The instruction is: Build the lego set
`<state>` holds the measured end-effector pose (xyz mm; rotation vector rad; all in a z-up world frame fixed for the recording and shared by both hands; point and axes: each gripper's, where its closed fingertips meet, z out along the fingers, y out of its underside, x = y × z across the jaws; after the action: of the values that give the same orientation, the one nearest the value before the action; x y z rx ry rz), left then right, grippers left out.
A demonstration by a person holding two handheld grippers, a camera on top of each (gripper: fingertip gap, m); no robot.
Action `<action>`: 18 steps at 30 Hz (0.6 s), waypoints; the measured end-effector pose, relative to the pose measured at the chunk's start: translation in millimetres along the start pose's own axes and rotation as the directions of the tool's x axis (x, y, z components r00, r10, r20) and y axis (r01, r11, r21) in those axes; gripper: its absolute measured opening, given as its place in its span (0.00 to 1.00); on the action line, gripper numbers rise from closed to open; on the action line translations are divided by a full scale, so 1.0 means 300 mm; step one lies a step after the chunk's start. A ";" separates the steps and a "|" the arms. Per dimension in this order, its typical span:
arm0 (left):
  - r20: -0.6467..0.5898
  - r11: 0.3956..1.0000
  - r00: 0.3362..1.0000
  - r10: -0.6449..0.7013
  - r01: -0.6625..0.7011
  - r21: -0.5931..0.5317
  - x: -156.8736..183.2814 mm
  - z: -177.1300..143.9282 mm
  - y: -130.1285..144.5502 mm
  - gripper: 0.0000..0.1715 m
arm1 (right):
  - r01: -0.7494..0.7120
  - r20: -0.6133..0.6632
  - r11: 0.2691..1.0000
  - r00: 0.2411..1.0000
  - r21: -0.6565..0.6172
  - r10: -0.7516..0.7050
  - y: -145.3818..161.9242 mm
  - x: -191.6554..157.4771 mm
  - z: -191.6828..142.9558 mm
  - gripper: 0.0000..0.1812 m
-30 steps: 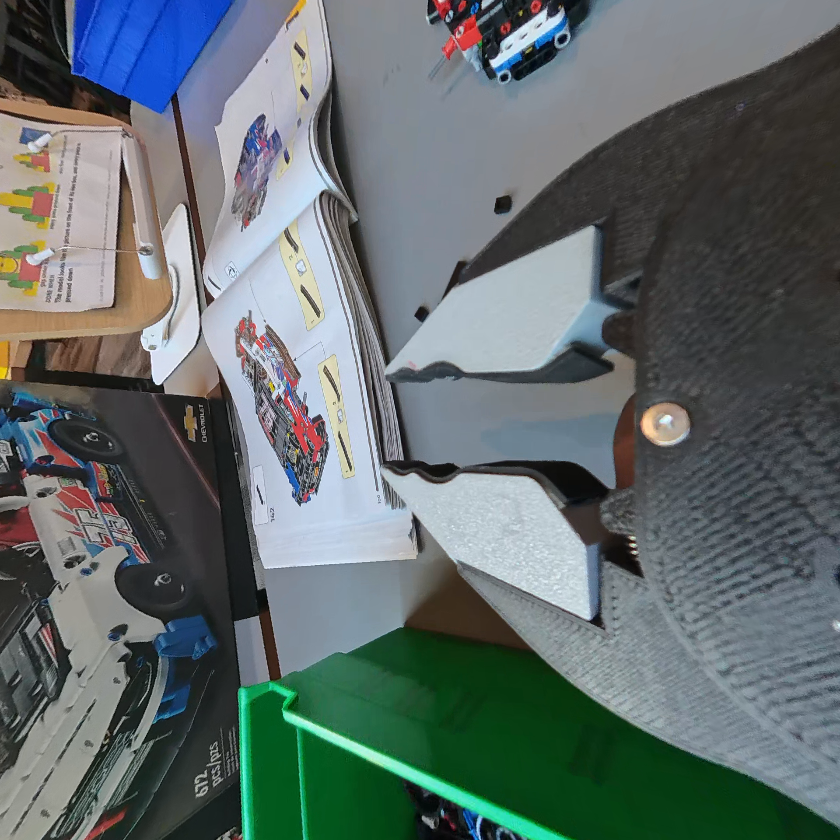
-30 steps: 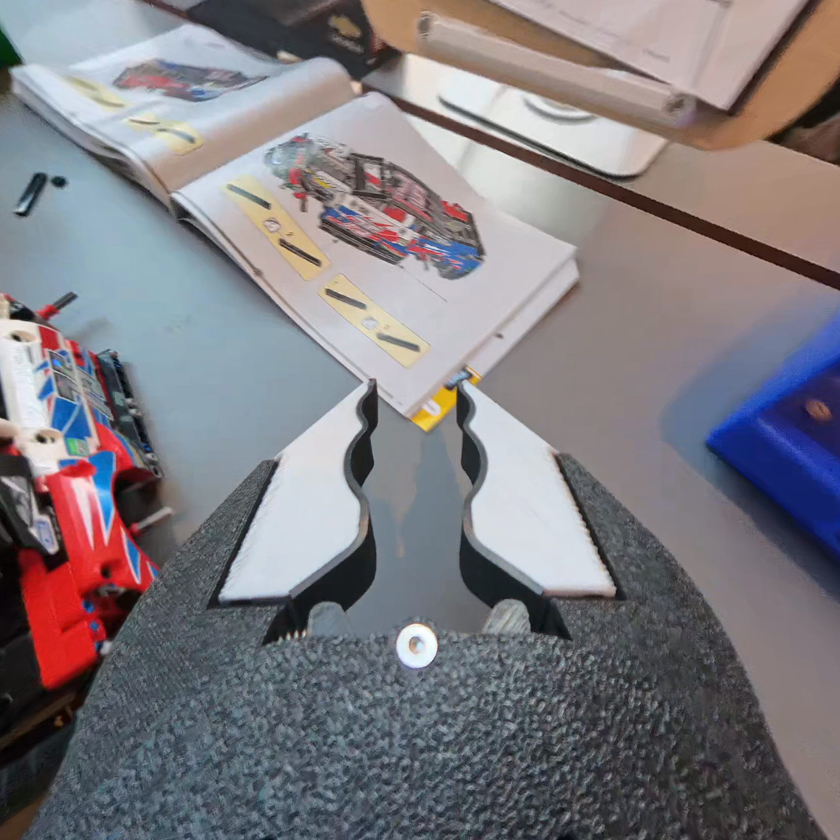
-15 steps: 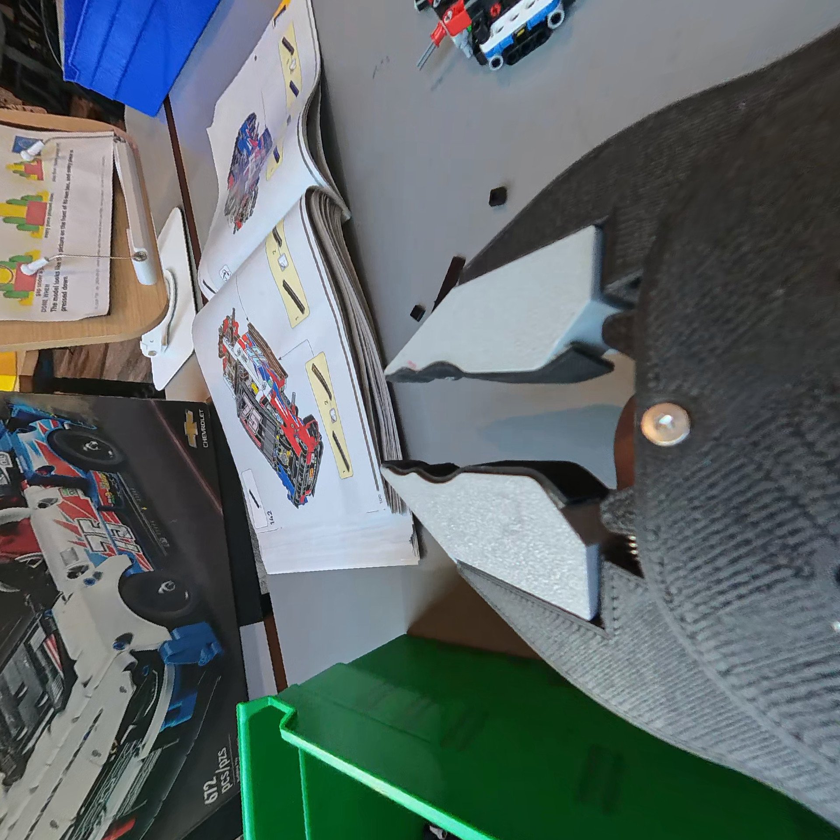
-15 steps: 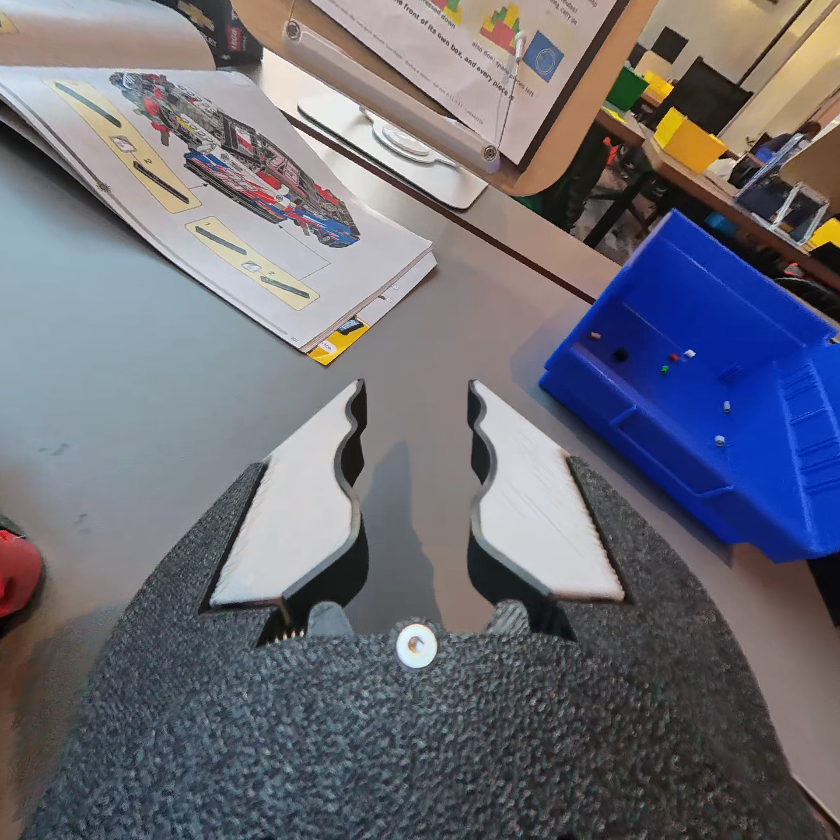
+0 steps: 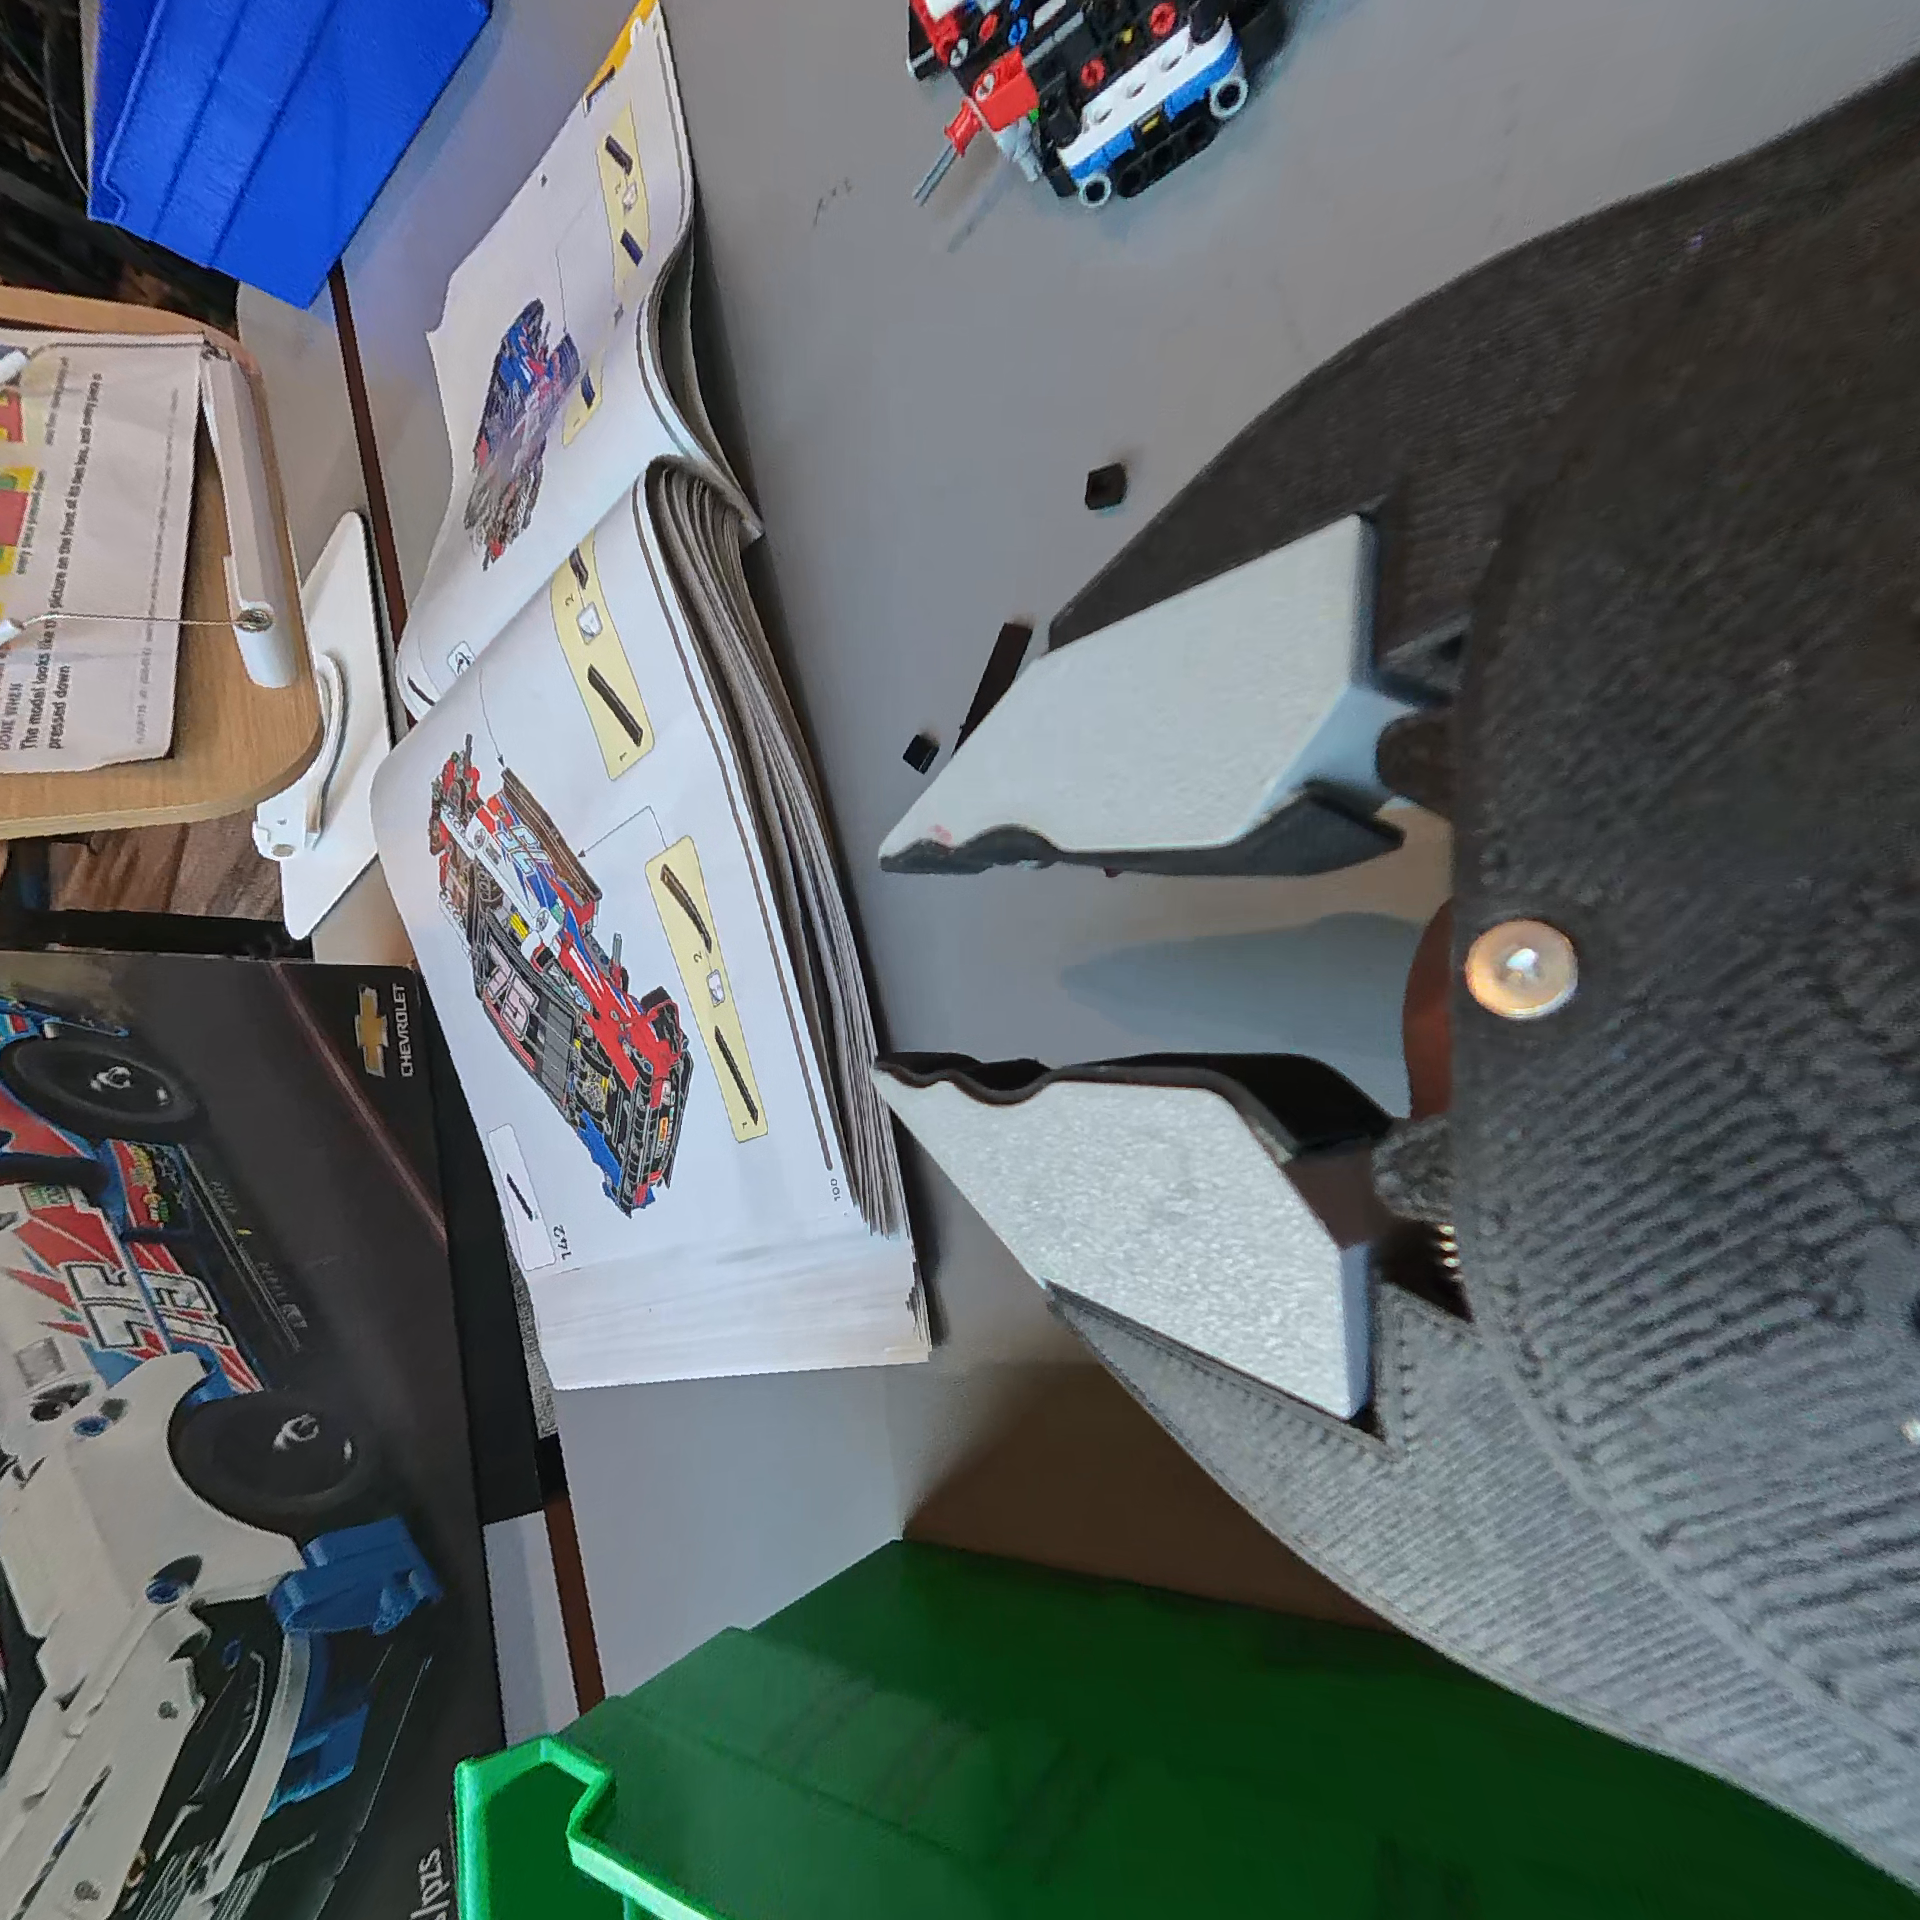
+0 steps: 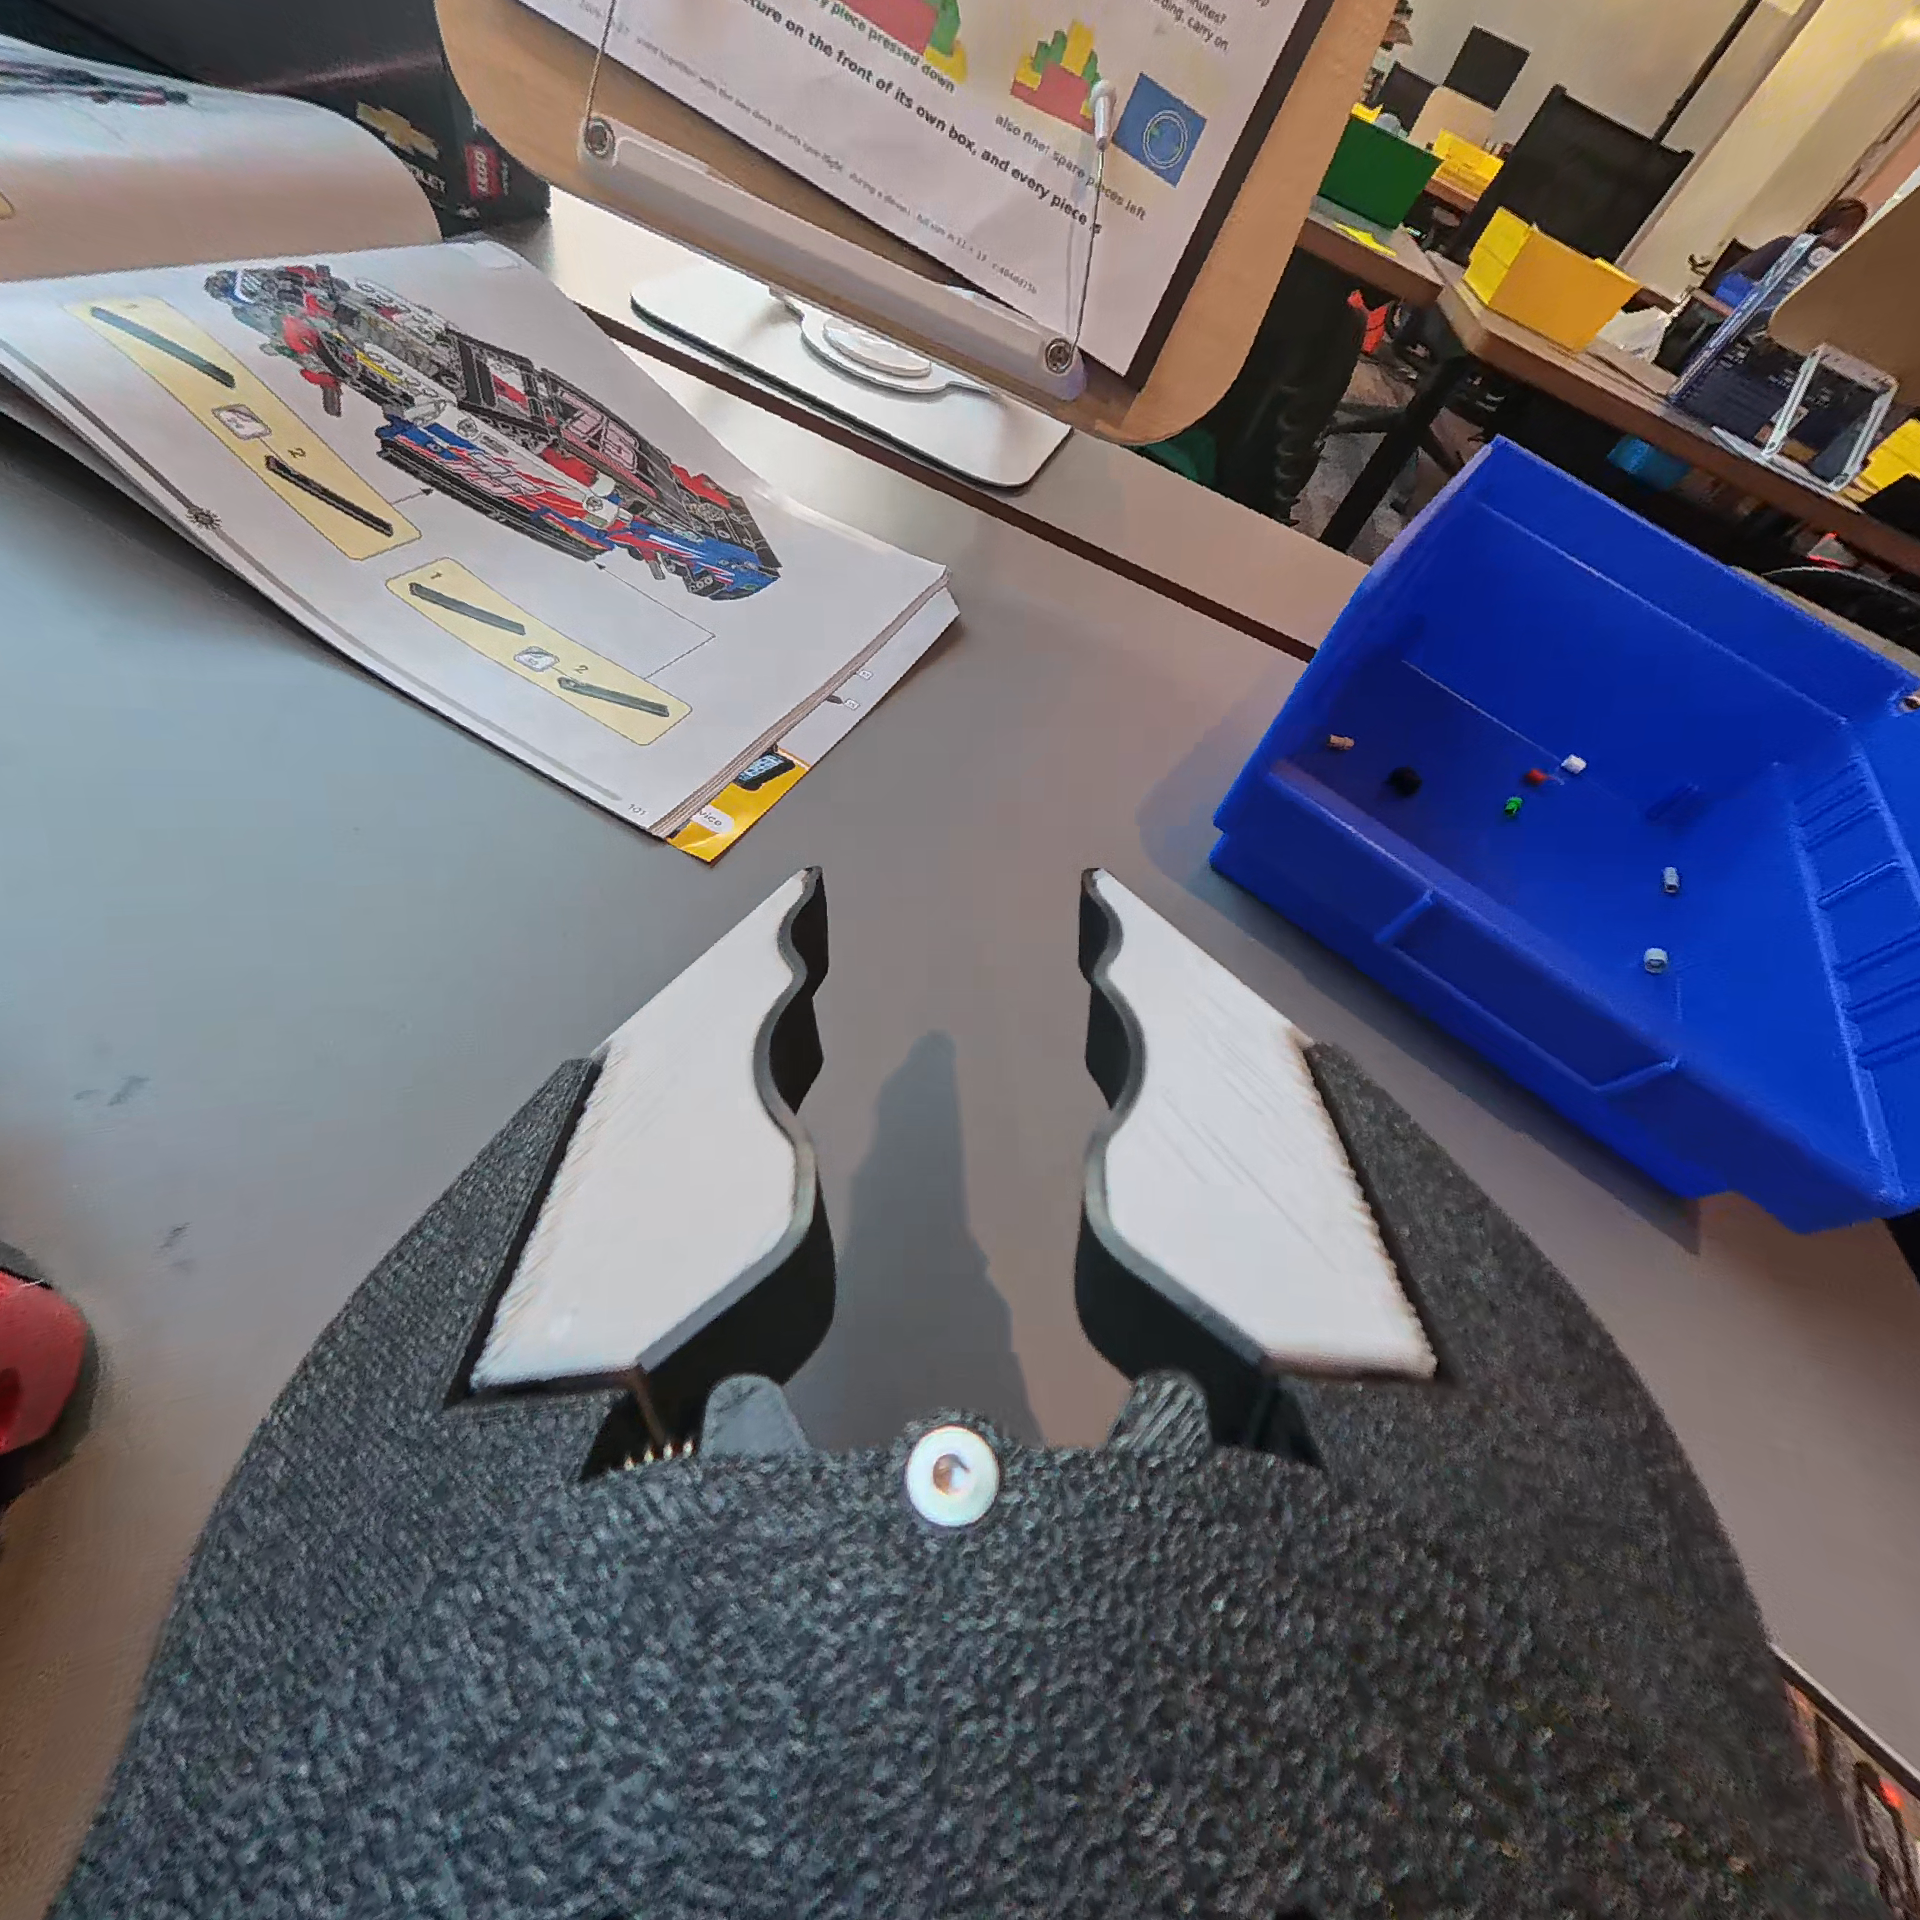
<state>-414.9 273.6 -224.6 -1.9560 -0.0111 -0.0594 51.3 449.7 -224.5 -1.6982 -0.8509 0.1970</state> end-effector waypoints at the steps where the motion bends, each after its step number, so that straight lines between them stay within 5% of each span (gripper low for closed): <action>1: 0.003 1.000 1.000 0.000 0.000 0.002 -0.002 -0.001 -0.001 0.18 | 0.005 -0.001 1.000 1.000 0.001 -0.005 0.000 -0.001 0.000 0.26; 10: 0.007 1.000 1.000 -0.007 0.007 0.021 -0.011 -0.001 -0.010 0.20 | 0.027 0.014 0.998 1.000 0.050 -0.028 -0.023 -0.015 -0.014 0.32; 15: 0.009 0.997 1.000 -0.021 0.020 0.078 -0.006 -0.008 -0.037 0.43 | 0.013 0.045 0.997 0.999 0.076 -0.016 -0.036 -0.027 -0.018 0.42; 18: 0.003 0.994 0.999 0.035 -0.035 0.101 0.014 -0.014 -0.048 0.42 | 0.030 0.049 0.997 0.998 0.069 -0.033 -0.034 -0.037 -0.014 0.40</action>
<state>-411.5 274.9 -209.5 -1.8544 0.0192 -0.0337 41.4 440.2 -217.3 -1.6213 -0.8977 0.2452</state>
